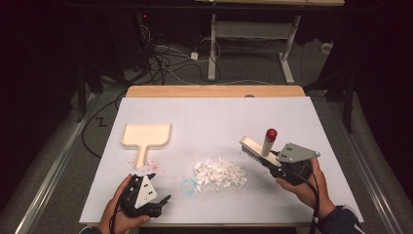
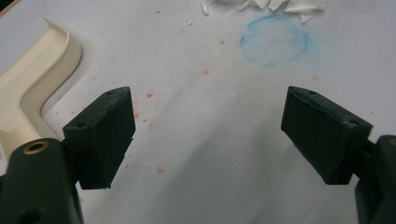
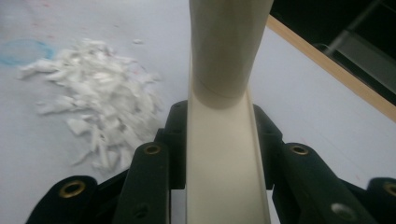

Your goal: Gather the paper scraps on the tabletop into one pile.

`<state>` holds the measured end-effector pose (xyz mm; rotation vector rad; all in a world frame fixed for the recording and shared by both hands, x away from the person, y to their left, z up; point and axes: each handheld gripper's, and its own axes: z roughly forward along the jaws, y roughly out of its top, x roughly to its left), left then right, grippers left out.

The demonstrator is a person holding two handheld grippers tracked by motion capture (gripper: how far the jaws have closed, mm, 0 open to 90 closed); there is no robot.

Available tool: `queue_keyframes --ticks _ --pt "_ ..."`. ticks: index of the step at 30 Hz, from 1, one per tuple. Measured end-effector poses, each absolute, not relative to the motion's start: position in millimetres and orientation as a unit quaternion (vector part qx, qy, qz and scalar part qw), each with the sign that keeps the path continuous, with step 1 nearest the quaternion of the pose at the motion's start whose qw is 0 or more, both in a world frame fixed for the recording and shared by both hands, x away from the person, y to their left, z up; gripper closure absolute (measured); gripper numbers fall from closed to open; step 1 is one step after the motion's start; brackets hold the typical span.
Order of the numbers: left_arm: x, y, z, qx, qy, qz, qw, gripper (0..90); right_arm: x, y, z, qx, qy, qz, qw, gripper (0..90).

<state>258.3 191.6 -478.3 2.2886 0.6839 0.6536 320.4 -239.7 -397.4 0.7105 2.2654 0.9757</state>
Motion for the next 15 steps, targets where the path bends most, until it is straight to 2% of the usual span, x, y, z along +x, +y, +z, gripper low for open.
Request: queue_keyframes --ticks 4,9,12,15 --pt "258.4 189.3 -478.1 0.876 0.257 0.249 0.323 16.8 318.5 -245.9 -408.3 0.301 0.83 0.338 0.325 68.2" --pt "258.4 188.0 -478.6 0.877 0.255 0.248 0.322 16.8 321.0 -239.7 -424.3 0.332 0.827 0.301 0.34 68.2" --pt "259.1 188.8 -479.0 0.876 0.257 0.247 0.324 16.8 322.7 -232.1 -434.8 0.34 0.832 0.323 0.295 68.2" --pt "259.0 188.8 -478.9 0.876 0.257 0.247 0.324 16.8 318.7 -212.6 -438.0 0.323 0.842 0.313 0.298 68.1"
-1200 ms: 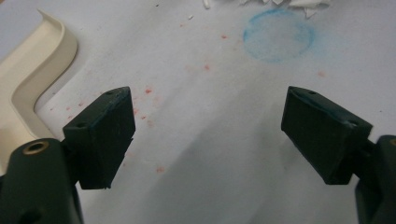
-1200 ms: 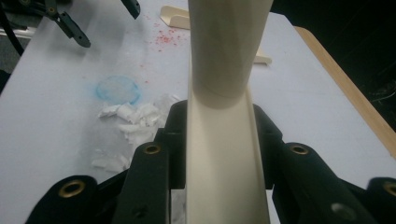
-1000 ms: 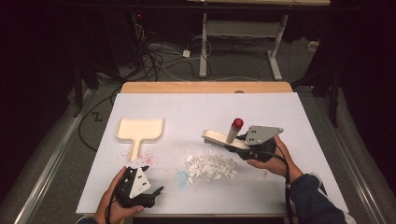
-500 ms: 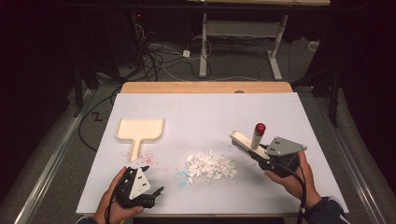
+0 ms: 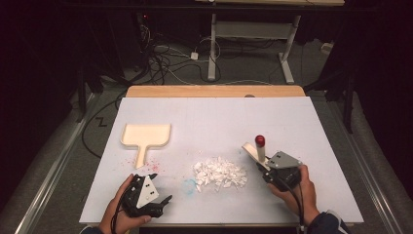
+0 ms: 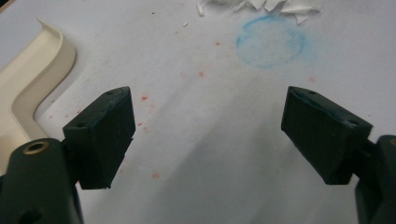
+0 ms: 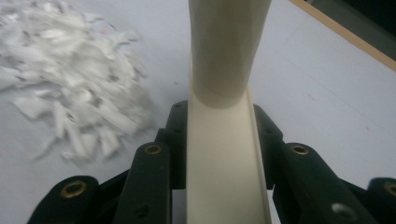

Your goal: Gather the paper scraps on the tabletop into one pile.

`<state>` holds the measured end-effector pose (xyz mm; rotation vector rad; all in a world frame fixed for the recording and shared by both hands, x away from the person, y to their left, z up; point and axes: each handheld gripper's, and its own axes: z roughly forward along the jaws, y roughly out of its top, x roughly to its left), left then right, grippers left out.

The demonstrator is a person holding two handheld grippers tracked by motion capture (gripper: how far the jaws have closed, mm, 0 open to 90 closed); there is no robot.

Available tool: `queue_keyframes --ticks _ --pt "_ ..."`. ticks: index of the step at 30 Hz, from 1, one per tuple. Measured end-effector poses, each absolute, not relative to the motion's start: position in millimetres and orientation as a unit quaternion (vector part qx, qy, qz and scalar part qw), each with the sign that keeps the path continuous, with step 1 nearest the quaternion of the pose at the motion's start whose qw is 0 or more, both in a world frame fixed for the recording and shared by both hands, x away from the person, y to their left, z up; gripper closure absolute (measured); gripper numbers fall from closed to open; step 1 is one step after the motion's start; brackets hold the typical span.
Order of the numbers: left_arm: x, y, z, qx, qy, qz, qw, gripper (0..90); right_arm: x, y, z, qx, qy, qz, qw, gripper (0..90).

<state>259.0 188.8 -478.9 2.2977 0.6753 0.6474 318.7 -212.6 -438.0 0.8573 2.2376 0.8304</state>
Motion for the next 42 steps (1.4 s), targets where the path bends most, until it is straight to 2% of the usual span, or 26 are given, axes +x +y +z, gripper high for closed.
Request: queue_keyframes --ticks 4,10,20,25,35,40,42 --pt "259.5 189.2 -478.0 0.876 0.256 0.249 0.323 16.8 315.1 -189.7 -438.7 0.32 0.84 0.335 0.281 68.2" --pt "259.5 188.8 -478.2 0.877 0.254 0.247 0.323 16.8 310.5 -149.3 -447.9 0.308 0.839 0.348 0.283 68.0" --pt "258.2 187.4 -477.9 0.878 0.25 0.244 0.327 16.9 319.9 -127.4 -440.6 0.31 0.824 0.389 0.271 68.2" --pt "257.4 187.7 -478.0 0.879 0.249 0.245 0.325 16.9 319.5 -137.8 -428.5 0.309 0.815 0.408 0.271 68.2" --pt "257.0 187.5 -478.2 0.879 0.251 0.247 0.321 16.9 310.3 -191.3 -398.4 0.287 0.809 0.456 0.234 68.2" --pt "257.3 188.1 -478.2 0.878 0.253 0.248 0.321 16.9 298.1 -212.0 -391.6 0.245 0.816 0.484 0.199 68.2" --pt "257.6 189.2 -477.7 0.878 0.255 0.248 0.321 16.8 286.9 -211.1 -392.2 0.203 0.831 0.492 0.162 68.1"
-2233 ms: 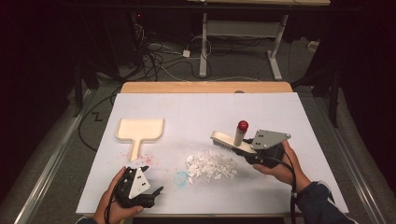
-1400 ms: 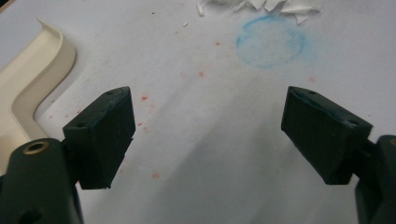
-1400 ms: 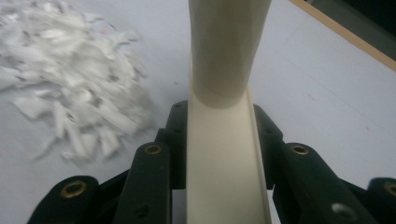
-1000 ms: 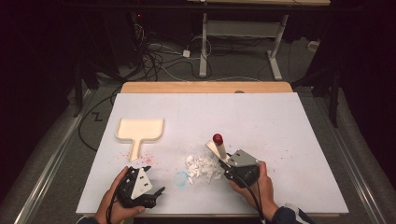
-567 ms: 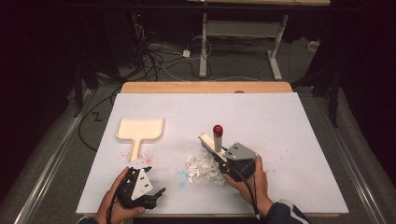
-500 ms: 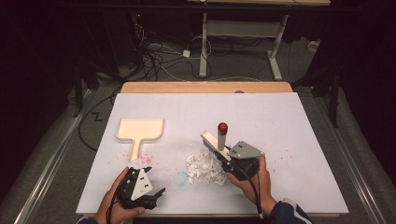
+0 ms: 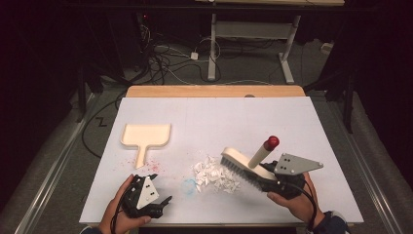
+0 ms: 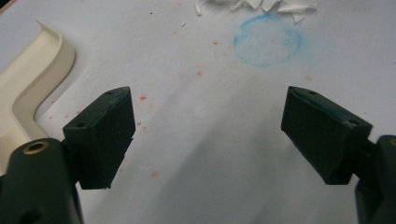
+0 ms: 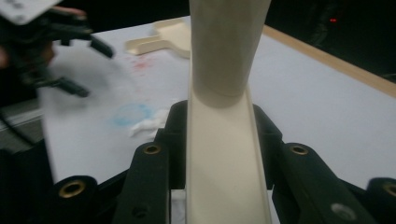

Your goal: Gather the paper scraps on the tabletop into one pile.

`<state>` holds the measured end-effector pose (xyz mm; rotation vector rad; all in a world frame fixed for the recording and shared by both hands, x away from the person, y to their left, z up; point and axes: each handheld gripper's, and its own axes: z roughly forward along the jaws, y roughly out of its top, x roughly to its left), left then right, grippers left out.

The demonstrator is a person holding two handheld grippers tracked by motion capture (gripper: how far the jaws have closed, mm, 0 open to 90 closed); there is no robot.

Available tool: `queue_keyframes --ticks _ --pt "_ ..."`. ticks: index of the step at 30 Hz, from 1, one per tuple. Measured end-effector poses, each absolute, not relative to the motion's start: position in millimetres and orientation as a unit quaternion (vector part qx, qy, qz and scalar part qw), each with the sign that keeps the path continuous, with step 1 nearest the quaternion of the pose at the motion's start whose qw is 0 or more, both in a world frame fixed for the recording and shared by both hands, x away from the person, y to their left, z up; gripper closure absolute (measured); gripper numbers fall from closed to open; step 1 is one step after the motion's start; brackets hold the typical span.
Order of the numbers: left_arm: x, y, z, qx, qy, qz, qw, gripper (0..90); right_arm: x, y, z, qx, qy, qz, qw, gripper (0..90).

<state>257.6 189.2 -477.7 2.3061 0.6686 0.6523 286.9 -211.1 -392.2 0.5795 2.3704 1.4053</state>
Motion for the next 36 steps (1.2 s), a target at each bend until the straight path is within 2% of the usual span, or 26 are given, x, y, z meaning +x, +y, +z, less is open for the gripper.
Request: queue_keyframes --ticks 3,7,12,19,26,28,36 --pt "257.8 192.0 -475.9 0.875 0.257 0.252 0.324 16.8 282.1 -205.7 -394.7 0.183 0.836 0.496 0.144 68.2" --pt "258.7 194.2 -474.6 0.868 0.267 0.257 0.331 16.9 278.3 -182.1 -405.2 0.158 0.848 0.498 0.093 68.1" --pt "259.4 196.2 -475.1 0.866 0.272 0.258 0.331 16.8 280.1 -150.0 -422.2 0.142 0.863 0.48 0.071 68.2" --pt "259.2 197.9 -475.5 0.865 0.276 0.256 0.331 16.8 291.2 -123.1 -439.2 0.144 0.88 0.447 0.068 68.2" --pt "258.7 196.9 -476.2 0.868 0.273 0.253 0.33 16.8 307.1 -138.5 -433.5 0.188 0.876 0.43 0.11 68.2" --pt "258.7 195.7 -476.6 0.869 0.272 0.252 0.329 16.9 309.9 -146.0 -429.5 0.191 0.87 0.444 0.099 68.2" --pt "257.5 194.5 -477.0 0.871 0.268 0.251 0.327 16.8 295.7 -182.2 -398.4 0.196 0.85 0.473 0.123 68.1"
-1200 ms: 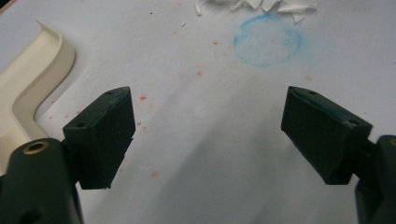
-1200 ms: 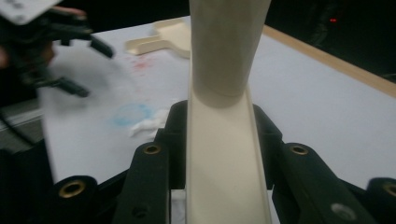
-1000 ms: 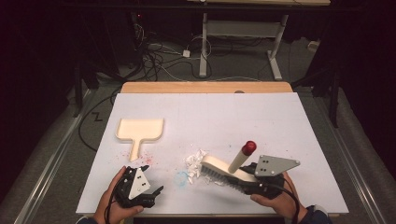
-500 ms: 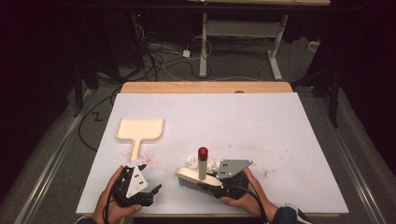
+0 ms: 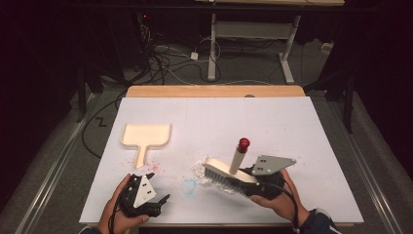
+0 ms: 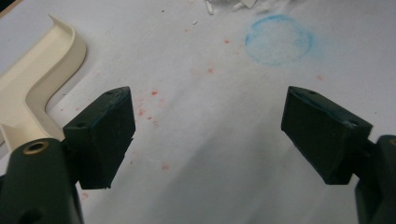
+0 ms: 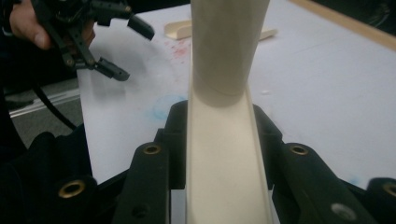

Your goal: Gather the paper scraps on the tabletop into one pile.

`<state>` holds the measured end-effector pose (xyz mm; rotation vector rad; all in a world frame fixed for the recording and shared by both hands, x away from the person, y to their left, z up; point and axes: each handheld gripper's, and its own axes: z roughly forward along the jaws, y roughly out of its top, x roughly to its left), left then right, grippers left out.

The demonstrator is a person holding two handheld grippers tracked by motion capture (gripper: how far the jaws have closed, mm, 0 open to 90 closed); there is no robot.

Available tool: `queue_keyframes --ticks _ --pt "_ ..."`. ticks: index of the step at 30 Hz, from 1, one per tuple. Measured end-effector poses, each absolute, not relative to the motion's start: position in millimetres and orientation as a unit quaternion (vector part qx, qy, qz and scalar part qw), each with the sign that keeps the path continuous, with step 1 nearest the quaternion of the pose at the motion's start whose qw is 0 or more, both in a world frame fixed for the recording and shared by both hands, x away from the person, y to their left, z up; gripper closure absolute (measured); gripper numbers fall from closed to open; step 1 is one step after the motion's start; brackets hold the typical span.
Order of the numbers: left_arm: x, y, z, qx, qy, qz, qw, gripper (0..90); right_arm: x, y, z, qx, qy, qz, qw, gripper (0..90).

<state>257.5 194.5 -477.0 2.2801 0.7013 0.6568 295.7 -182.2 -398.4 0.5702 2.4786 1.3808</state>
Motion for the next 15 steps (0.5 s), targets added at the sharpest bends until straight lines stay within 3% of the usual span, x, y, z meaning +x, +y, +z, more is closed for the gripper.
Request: queue_keyframes --ticks 6,10,15 --pt "257.4 193.8 -477.4 0.871 0.268 0.25 0.327 16.8 289.6 -228.9 -380.8 0.249 0.827 0.466 0.19 68.1" --pt "258.0 192.4 -477.6 0.873 0.264 0.249 0.324 16.8 289.9 -260.2 -383.8 0.311 0.809 0.411 0.281 68.1" --pt "258.9 190.8 -477.7 0.875 0.262 0.247 0.324 16.9 296.3 -285.4 -404.2 0.391 0.788 0.369 0.299 68.1"
